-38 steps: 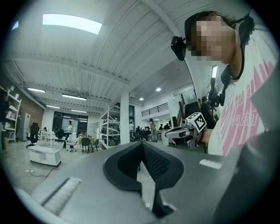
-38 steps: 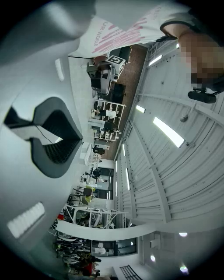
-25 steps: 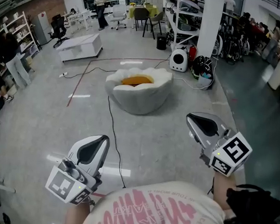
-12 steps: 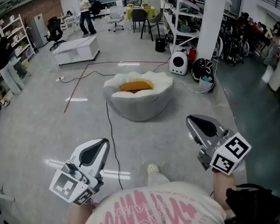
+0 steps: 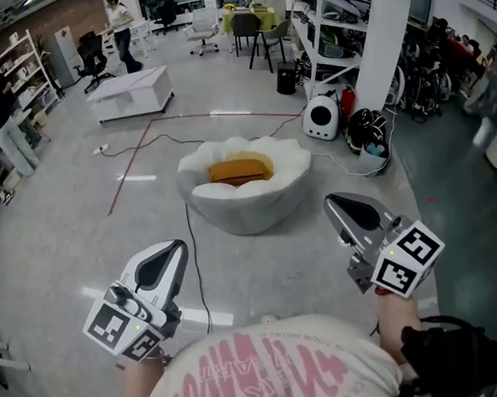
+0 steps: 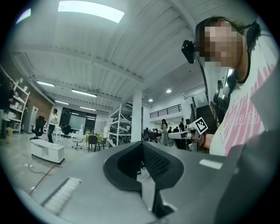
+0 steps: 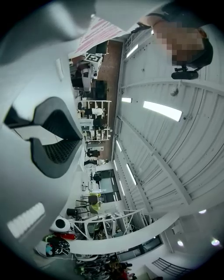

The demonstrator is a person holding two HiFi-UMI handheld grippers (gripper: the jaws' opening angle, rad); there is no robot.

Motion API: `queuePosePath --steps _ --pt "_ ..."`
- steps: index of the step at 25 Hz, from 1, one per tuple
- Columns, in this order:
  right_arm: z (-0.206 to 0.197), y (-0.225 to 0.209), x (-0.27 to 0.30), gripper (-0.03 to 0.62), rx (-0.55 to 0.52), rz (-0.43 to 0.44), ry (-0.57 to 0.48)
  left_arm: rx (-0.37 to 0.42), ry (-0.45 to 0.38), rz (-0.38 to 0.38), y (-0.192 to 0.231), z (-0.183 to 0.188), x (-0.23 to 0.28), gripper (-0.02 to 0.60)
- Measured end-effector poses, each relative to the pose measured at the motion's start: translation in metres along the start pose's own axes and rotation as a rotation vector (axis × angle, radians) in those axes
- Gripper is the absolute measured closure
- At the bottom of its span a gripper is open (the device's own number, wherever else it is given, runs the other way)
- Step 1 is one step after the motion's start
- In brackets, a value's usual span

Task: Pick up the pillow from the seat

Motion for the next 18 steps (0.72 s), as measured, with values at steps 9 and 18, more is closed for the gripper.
queuePosePath --steps 9,18 --pt "0.002 -0.088 0.060 0.588 -0.001 0.019 0.016 -0.006 0.001 0.041 0.045 -0.022 0.074 0.565" --pt "-0.008 -0.133 0.093 0.588 0.041 0.023 0.023 -0.085 0.011 0.076 0.079 -0.043 0.115 0.565"
Point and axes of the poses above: the fingertips, and each gripper's own axes: x forward along the fingers, y to its left, z out of its top, the point moved 8 cm from there along -x, backward along the fingers, and after that the axes turned 5 degrees about x, right-handed, at the moved point
